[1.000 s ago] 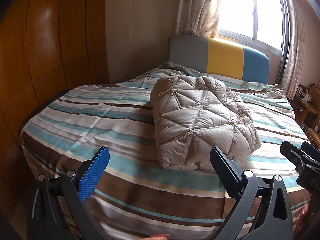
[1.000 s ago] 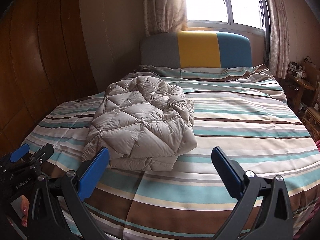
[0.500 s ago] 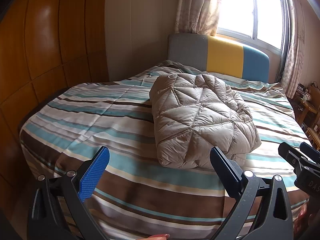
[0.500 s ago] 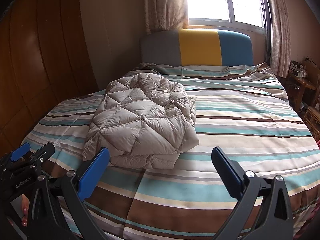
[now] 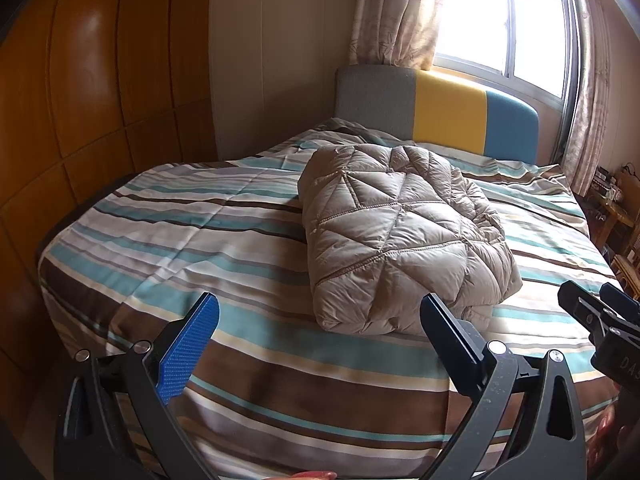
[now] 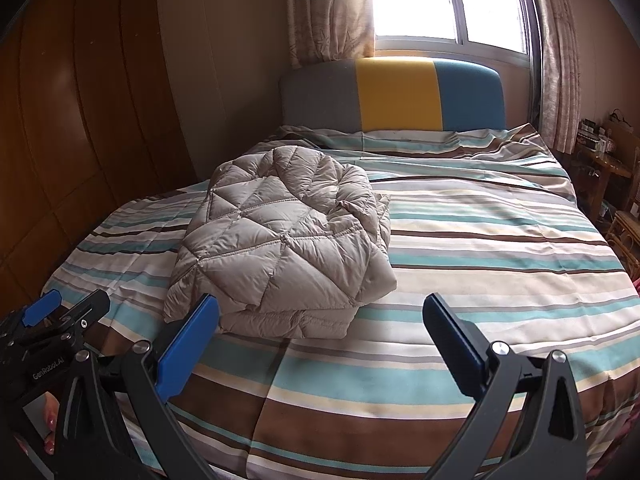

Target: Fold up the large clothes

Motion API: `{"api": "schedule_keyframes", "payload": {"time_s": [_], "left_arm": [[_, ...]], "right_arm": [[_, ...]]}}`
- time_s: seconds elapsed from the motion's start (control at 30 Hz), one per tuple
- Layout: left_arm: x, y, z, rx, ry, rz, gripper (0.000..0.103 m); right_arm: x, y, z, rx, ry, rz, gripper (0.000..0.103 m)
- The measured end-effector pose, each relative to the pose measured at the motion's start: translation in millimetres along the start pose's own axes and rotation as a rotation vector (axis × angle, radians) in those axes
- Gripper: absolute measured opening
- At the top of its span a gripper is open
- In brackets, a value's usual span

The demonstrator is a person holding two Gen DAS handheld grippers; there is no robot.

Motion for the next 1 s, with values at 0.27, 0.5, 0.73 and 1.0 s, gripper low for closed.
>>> {"api": "schedule_keyframes", "payload": {"time_s": [0.27,0.5,0.73,1.0], "left_arm": [[0.3,0.5,1.5,-0.002,-0.005,0.004,0.1],[-1.9,1.6,0.9,0.001,-0.001,-0.009,0.1],[-2.2,3.7,2.6,-0.002,0.009,-0.019,0.1],[-2.3,5.1,9.5,-0.015,0.028,-0.018,0.1]], "right_arm": [[0.2,-0.3,-0.7,0.002,-0.001,0.003,0.101],[0.3,0.8,1.0,-0.002,-0.004,-0.001,0.101],[-1.4,2.5,2.5,-0.007,-0.006,-0.009,0.101],[-2.2,3.8,2.6,-0.005,-0.007,-0.014,0.101]]}}
Point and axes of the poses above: each gripper's, at about its wrist camera, not at the fingertips, and x roughly against the way its jaws point, z to its right, y to its underside, the point moved 9 cm from there along -x, roughly the way its jaws point, and after that the axes turned 7 degrees about y, right-handed, at the moved point
